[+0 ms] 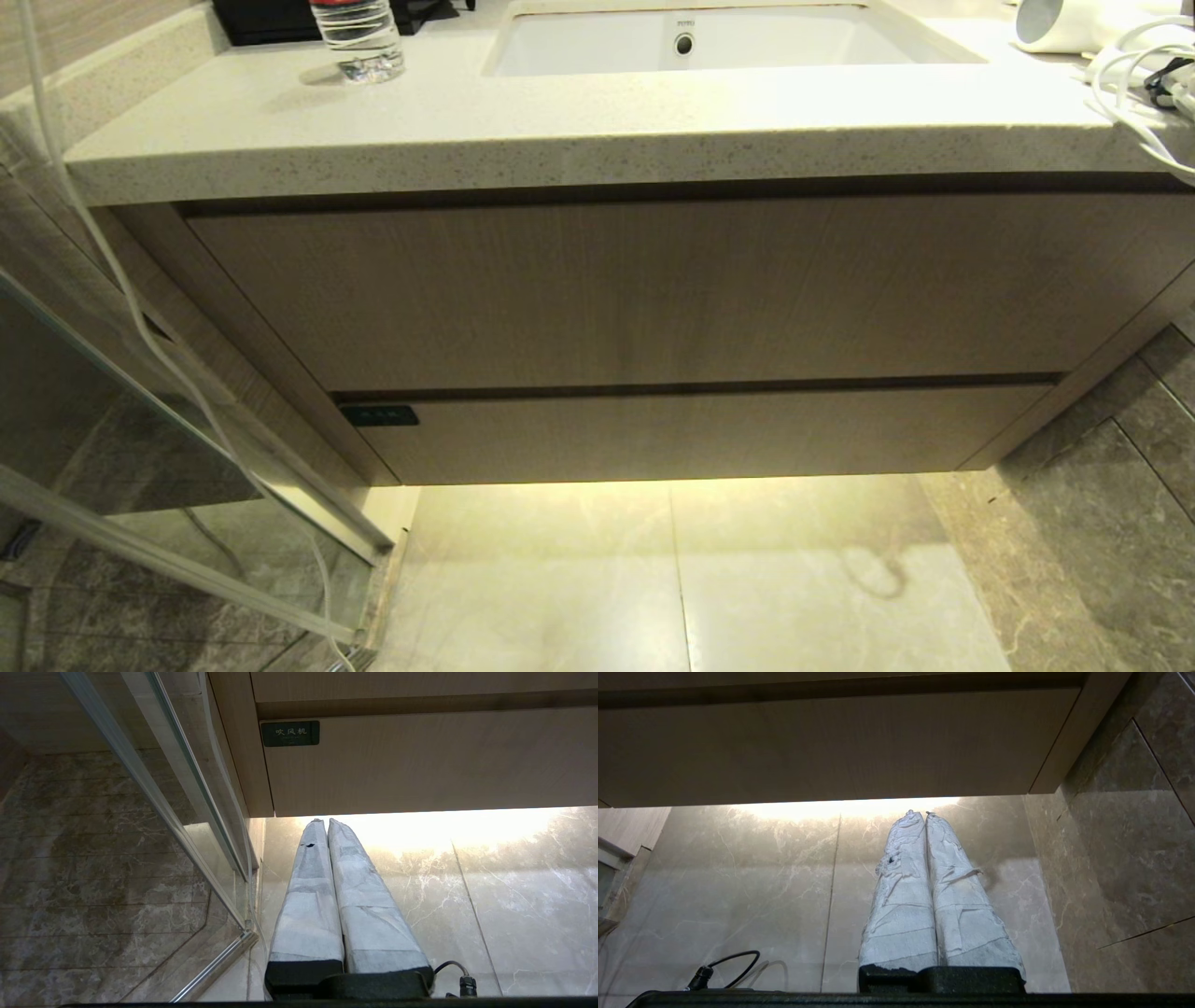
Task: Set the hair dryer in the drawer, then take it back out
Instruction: Pull open the drawer
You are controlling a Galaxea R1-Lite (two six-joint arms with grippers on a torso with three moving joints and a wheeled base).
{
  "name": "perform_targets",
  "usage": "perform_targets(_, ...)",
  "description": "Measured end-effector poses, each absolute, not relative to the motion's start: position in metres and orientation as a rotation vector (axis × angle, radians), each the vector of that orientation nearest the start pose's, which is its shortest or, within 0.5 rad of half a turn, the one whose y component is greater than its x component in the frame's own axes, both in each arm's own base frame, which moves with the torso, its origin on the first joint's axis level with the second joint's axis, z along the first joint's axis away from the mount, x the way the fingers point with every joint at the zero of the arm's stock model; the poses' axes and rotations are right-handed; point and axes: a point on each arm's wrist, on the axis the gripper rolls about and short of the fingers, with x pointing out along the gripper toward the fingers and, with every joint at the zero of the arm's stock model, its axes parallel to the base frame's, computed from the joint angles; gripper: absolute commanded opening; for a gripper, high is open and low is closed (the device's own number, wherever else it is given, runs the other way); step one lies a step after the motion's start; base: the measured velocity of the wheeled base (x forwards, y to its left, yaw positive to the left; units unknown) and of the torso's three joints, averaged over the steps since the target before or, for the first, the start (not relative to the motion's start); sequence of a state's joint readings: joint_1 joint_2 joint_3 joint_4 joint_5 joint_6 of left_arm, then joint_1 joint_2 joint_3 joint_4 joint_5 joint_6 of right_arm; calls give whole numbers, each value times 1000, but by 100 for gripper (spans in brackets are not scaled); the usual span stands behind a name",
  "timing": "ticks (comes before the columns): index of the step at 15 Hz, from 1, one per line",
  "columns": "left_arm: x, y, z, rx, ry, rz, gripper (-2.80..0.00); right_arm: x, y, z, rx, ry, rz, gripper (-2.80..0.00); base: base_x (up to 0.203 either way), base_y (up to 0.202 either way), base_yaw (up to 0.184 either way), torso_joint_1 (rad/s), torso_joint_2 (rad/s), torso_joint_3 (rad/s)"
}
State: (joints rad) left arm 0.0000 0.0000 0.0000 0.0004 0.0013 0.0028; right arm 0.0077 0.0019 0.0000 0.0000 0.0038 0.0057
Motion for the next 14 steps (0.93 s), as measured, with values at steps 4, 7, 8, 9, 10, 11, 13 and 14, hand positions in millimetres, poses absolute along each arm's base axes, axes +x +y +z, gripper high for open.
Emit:
perform_targets(4,-23,0,75,4,0,1,-280,-23,0,76,5,2,11,-280,0,0,0,0,0,0)
perform_targets(7,-23,0,75,3,0,1,-280,-23,0,75,-3,3,11,-280,0,0,0,0,0,0)
perform_targets(8,-23,0,75,3,0,1,-280,-23,0,76,-12,0,11,-280,0,0,0,0,0,0)
perform_targets(9,-23,0,75,3,0,1,-280,-23,0,77,-19,1,13,-280,0,0,0,0,0,0)
perform_targets(10,-23,0,75,3,0,2,-280,-26,0,86,-20,-14,16,-280,0,0,0,0,0,0)
perform_targets(11,-23,0,75,3,0,1,-280,-31,0,103,-18,-48,20,-280,0,0,0,0,0,0)
perform_targets(13,-23,0,75,3,0,1,-280,-51,1,155,1,-131,52,-280,0,0,0,0,0,0)
perform_targets(14,-23,0,75,3,0,1,-280,-64,1,188,13,-175,84,-280,0,0,0,0,0,0)
